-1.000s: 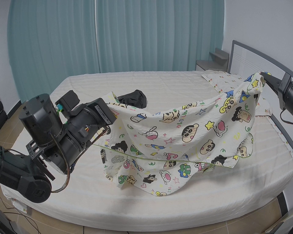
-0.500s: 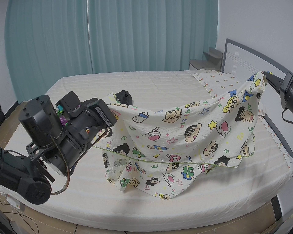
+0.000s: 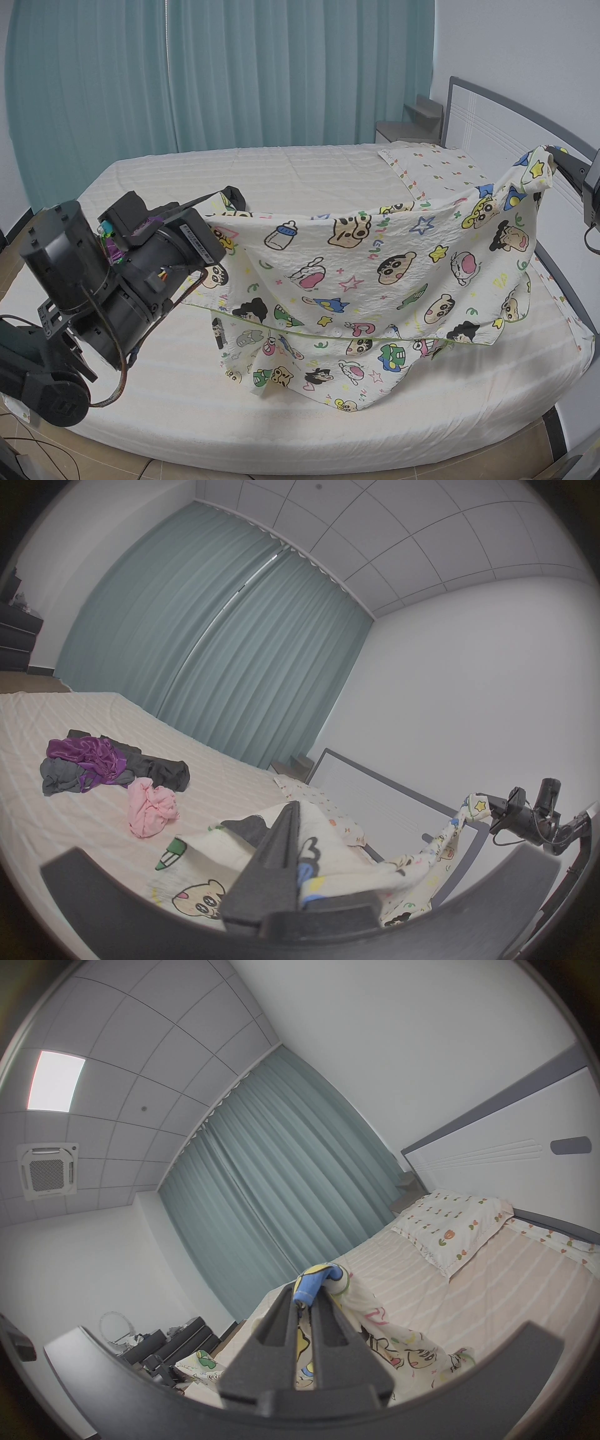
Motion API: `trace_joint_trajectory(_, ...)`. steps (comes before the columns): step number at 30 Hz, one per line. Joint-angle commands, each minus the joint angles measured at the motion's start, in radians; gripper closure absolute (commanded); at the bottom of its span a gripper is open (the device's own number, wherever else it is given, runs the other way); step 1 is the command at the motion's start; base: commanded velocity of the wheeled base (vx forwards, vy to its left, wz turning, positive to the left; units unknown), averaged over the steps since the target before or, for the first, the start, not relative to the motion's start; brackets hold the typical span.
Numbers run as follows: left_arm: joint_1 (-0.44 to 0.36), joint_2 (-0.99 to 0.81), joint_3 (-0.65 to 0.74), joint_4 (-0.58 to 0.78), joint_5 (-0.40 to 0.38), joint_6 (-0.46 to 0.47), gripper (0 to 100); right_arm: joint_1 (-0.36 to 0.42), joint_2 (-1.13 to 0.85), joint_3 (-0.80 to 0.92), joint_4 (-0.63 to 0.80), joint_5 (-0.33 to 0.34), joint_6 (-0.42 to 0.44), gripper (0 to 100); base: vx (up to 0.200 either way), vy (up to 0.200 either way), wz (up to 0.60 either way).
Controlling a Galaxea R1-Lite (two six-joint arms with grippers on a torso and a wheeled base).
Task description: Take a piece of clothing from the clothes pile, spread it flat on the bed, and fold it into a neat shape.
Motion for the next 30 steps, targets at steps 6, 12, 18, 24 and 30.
trace_joint_trajectory(6,0.001,-0.139,0.06,0.003,-0.001,0.004,100,0.014,-0.124,0.046,0.002,0.055,0.0,100,-0.2,0.0,0.0)
trace_joint_trajectory(12,0.001,-0.205,0.09,0.006,-0.004,0.009,100,0.026,-0.211,0.058,0.001,0.138,-0.001,100,-0.2,0.0,0.0)
trace_joint_trajectory(18,0.001,-0.268,0.106,0.01,-0.004,0.038,100,0.026,-0.263,0.047,0.002,0.185,-0.001,100,-0.067,0.0,0.0)
trace_joint_trajectory(24,0.015,-0.326,0.117,0.01,-0.004,0.121,100,0.024,-0.278,0.054,0.002,0.195,-0.003,100,0.0,0.0,0.0)
trace_joint_trajectory(30,0.015,-0.395,0.149,0.082,-0.001,0.208,100,0.023,-0.275,0.058,0.002,0.21,-0.009,100,0.0,0.0,0.0)
